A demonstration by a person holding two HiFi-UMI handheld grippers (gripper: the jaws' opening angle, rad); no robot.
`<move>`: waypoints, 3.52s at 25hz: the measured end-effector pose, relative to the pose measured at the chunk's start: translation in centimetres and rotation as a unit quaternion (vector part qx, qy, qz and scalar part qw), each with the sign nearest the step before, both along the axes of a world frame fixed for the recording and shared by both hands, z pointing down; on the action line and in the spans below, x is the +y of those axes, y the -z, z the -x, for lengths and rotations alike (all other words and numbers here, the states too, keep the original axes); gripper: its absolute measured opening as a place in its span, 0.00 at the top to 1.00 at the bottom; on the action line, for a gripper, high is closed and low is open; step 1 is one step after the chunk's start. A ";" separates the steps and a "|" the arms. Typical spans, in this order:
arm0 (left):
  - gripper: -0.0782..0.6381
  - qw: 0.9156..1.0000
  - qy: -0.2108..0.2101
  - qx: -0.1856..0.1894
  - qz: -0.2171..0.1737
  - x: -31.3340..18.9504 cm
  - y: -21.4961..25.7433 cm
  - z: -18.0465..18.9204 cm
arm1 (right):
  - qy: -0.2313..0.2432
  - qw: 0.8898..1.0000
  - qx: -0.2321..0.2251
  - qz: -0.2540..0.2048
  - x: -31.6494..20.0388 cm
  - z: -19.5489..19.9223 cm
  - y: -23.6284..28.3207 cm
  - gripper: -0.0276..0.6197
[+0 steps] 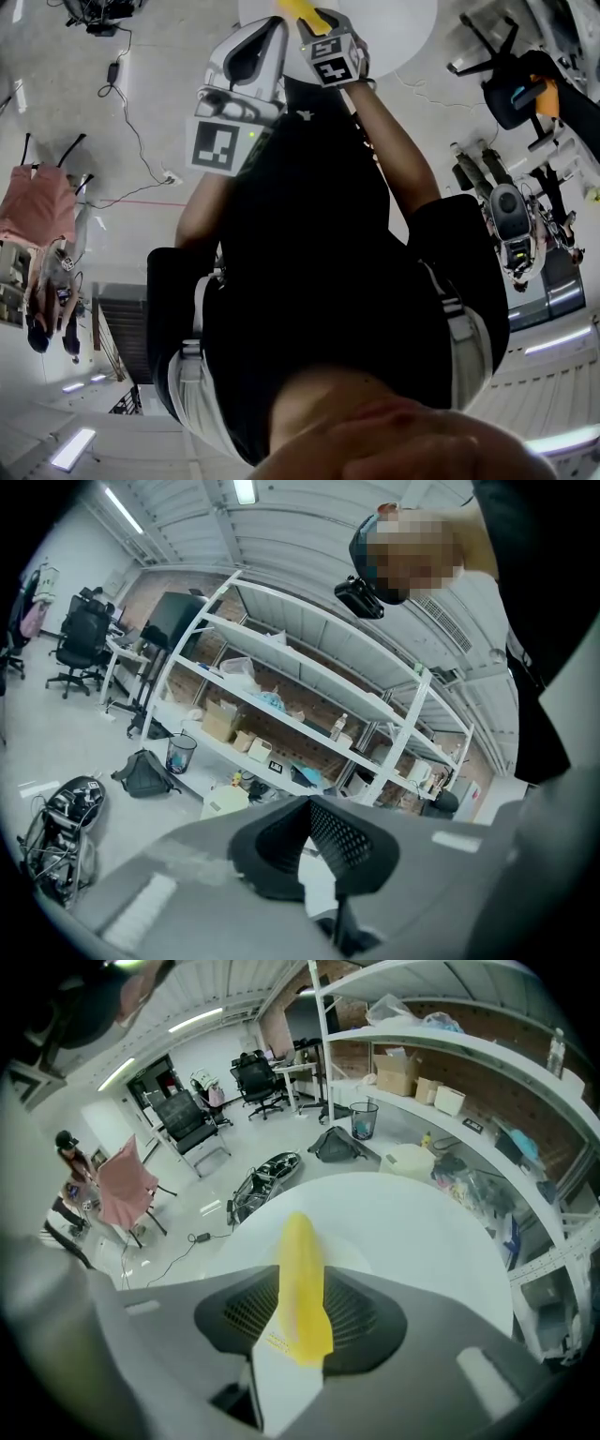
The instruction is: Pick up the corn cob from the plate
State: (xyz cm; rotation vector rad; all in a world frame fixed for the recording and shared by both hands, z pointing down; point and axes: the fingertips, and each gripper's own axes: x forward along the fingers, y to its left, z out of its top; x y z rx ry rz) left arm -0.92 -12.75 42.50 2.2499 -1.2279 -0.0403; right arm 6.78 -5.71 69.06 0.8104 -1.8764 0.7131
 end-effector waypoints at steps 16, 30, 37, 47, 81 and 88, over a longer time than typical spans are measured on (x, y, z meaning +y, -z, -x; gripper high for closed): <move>0.89 1.000 0.004 0.004 0.007 -0.5 -0.7 0.3 | 0.066 0.998 0.016 0.006 -0.4 1.4 -2.1 0.64; 0.89 1.000 0.017 0.001 0.010 -1.3 -1.4 1.0 | 0.096 0.995 0.012 0.029 0.0 1.6 -4.7 0.57; 0.89 0.999 0.035 -0.003 0.007 -2.1 -1.5 2.1 | 0.108 0.994 0.011 0.032 0.6 1.6 -5.2 0.57; 0.89 0.999 0.053 0.001 -0.004 -2.8 -2.3 3.9 | 0.115 0.992 0.013 0.038 0.5 1.7 -6.2 0.56; 0.89 0.996 0.081 -0.024 -0.007 0.3 -2.3 7.0 | 0.068 0.998 0.013 -0.006 -0.2 1.6 -5.6 0.57; 0.89 0.996 0.082 -0.025 -0.017 1.5 -1.5 6.9 | 0.040 0.999 0.002 -0.011 0.0 1.5 -4.1 0.57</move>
